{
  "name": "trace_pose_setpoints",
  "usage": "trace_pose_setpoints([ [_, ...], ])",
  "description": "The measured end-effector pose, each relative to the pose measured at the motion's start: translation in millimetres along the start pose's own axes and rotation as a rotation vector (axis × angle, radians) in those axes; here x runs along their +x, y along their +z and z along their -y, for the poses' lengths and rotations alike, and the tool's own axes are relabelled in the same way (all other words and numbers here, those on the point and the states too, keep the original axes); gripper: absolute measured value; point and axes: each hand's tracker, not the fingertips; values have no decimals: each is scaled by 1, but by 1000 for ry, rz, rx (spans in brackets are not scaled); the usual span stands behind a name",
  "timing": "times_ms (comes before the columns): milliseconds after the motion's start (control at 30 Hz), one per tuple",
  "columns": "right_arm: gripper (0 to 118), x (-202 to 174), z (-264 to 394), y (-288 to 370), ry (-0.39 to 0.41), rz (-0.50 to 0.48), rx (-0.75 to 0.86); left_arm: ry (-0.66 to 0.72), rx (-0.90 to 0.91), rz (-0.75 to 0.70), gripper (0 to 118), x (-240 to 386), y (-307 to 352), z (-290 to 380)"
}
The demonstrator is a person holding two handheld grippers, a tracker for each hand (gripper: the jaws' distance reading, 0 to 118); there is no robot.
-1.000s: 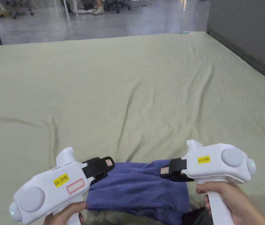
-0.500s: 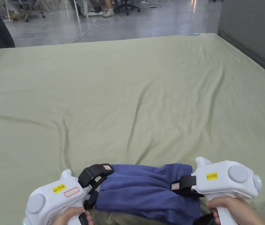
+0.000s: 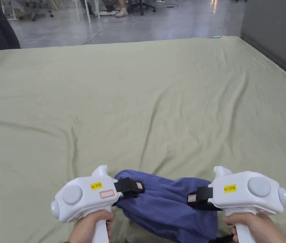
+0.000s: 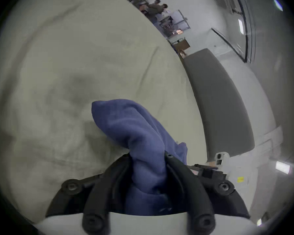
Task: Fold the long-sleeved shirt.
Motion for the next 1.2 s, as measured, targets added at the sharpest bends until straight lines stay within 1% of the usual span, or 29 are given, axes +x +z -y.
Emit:
trace_pose_setpoints([
  [133, 0, -49, -17, 6, 71, -37, 85, 29, 41, 1, 20, 1, 19, -28],
  [200, 0, -81, -26, 3, 131, -28, 114, 13, 53, -14, 20, -2, 35, -46],
  [333, 0, -148, -37, -15, 234, -72, 147, -13, 104, -48, 20, -26, 85, -83],
  [433, 0, -203, -36, -39, 287, -75, 150, -39, 155, -110, 20, -60, 138, -110],
  [533, 0, -256, -28, -72, 372, -91, 175, -23, 205, -187, 20, -105, 197, -129],
  [567, 0, -276, -25, -85, 407, -87, 177, -19, 220, -228, 20, -123, 217, -135],
  [700, 0, -345, -5, -137, 591, -53, 176, -32, 271, -274, 20, -191, 290, -151],
  [767, 0, -374, 5, -163, 676, -47, 151, -3, 290, -328, 20, -221, 315, -156],
  [800, 0, -389, 13, -177, 713, -17, 178, 28, 292, -352, 20, -233, 322, -160],
  [867, 0, -410, 23, -200, 760, 12, 194, 53, 289, -404, 20, -251, 330, -160],
  [900, 0, -417, 24, -212, 765, 16, 197, 64, 284, -394, 20, -257, 330, -160],
  [933, 0, -423, 27, -220, 780, 23, 197, 74, 289, -391, 23, -261, 328, -160],
  [967, 0, -426, 27, -224, 788, 18, 195, 93, 289, -407, 36, -262, 324, -158],
  [1000, 0, -427, 26, -227, 787, 17, 191, 97, 288, -417, 64, -262, 320, -157],
  [1033, 0, -427, 25, -227, 786, 17, 189, 98, 289, -446, 108, -260, 317, -156],
  [1067, 0, -426, 23, -224, 784, 12, 188, 83, 288, -456, 118, -258, 315, -158],
  [1100, 0, -425, 21, -221, 782, 9, 189, 75, 296, -458, 115, -255, 314, -157],
  [1133, 0, -422, 19, -215, 779, 8, 195, 48, 371, -472, 115, -246, 324, -160],
  [1167, 0, -418, 16, -206, 774, 6, 208, 68, 347, -499, 115, -242, 330, -161],
  [1200, 0, -413, 11, -197, 764, 0, 220, 72, 367, -526, 115, -236, 338, -161],
])
